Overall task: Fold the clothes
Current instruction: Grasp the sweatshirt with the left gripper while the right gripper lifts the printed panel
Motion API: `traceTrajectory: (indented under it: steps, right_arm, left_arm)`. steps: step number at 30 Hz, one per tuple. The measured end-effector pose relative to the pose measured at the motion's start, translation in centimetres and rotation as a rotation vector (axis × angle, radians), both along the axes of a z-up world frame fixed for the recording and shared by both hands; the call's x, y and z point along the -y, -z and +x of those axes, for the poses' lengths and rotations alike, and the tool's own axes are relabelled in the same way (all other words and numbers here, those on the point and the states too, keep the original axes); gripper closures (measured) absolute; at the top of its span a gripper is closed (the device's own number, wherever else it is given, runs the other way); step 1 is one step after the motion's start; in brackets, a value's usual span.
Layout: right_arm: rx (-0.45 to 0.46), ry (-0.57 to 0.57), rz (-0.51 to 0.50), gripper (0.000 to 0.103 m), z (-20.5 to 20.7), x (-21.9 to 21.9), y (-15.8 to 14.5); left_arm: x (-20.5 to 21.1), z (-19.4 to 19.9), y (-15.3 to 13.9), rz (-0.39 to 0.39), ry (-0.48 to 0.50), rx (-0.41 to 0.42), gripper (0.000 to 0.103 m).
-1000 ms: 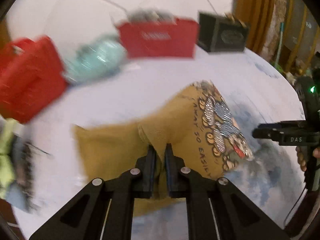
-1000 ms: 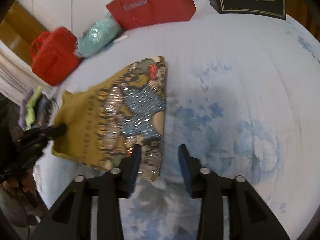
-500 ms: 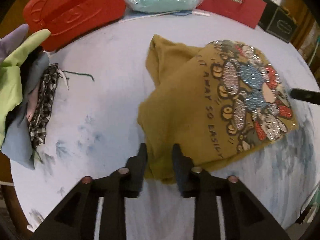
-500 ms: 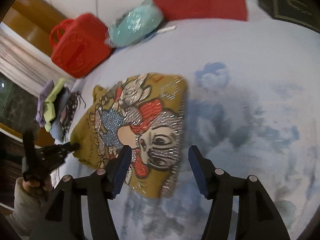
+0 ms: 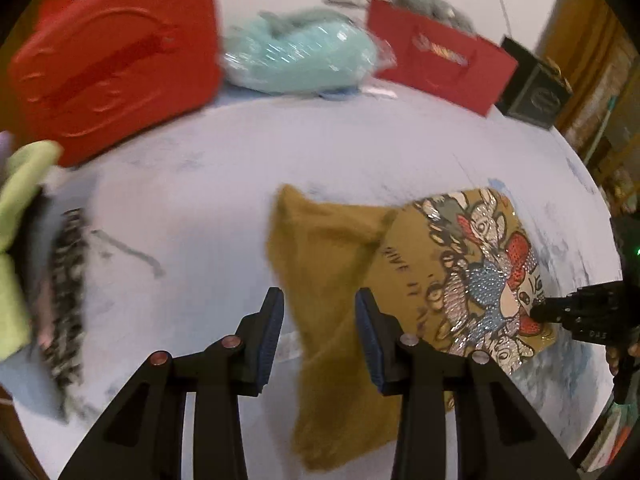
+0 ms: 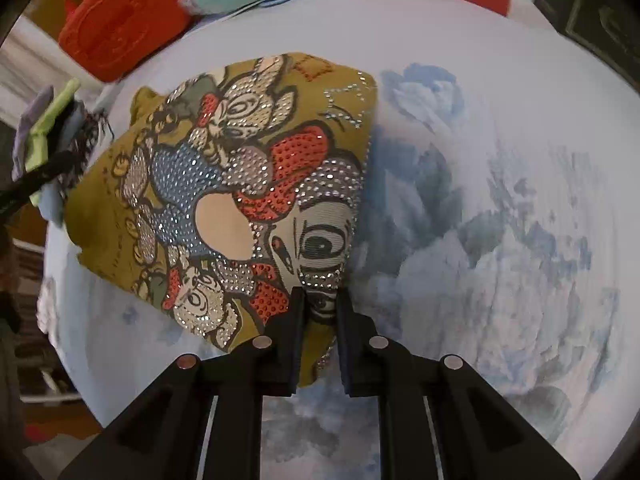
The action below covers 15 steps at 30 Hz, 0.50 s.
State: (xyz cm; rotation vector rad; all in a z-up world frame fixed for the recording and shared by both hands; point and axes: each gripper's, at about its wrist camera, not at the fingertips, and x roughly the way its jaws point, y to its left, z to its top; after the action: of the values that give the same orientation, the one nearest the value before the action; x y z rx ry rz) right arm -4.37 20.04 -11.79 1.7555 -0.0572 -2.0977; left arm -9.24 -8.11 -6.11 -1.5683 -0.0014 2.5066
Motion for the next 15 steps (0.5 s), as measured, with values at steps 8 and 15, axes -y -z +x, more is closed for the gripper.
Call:
traceTrajectory:
  steps: [8, 15]
  right_arm:
    - [0.005, 0.002, -0.022, 0.087, -0.2, 0.1, 0.2]
    - [0.005, 0.015, -0.057, 0.086, -0.1, -0.3, -0.1]
  left_arm:
    - [-4.3, 0.3, 1.9, 0.133, 0.106, 0.079, 0.099]
    - [-6.0, 3.4, 1.0, 0.179, 0.221, 0.061, 0.095]
